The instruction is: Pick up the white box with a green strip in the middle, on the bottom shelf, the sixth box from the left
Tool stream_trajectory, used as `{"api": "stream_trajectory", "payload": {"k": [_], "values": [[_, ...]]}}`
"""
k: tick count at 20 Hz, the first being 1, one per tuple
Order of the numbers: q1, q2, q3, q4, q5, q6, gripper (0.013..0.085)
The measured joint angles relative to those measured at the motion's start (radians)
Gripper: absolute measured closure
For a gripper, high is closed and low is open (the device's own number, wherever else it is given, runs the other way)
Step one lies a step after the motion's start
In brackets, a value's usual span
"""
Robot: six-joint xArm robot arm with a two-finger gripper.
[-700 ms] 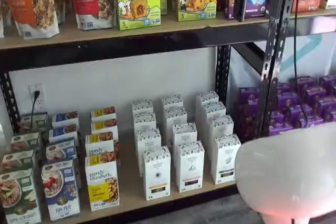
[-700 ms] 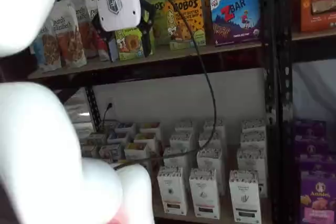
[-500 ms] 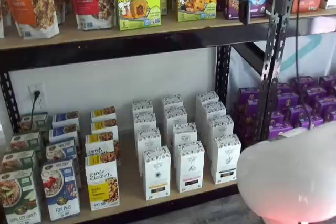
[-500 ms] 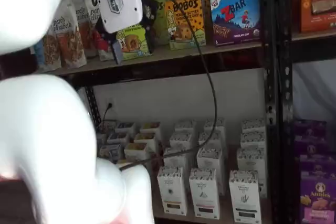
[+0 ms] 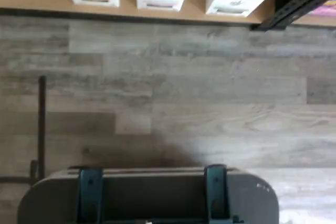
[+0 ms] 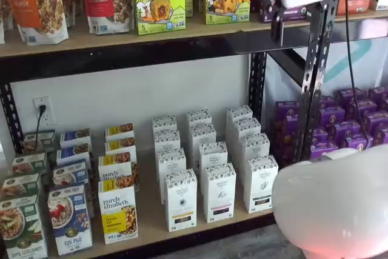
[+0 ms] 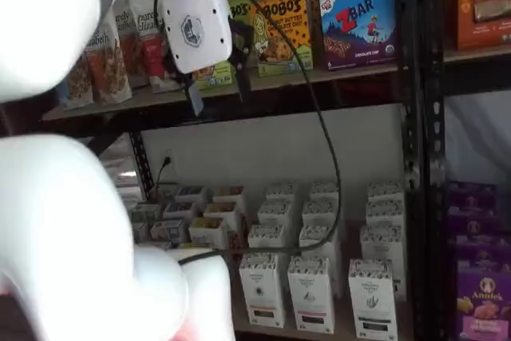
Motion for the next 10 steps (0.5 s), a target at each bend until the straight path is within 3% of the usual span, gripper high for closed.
{"api": "stream_trajectory", "payload": {"k": [10], "values": [[-0.097,-0.027,0.252,0.019,-0.276,-0.067,0.0130]]}}
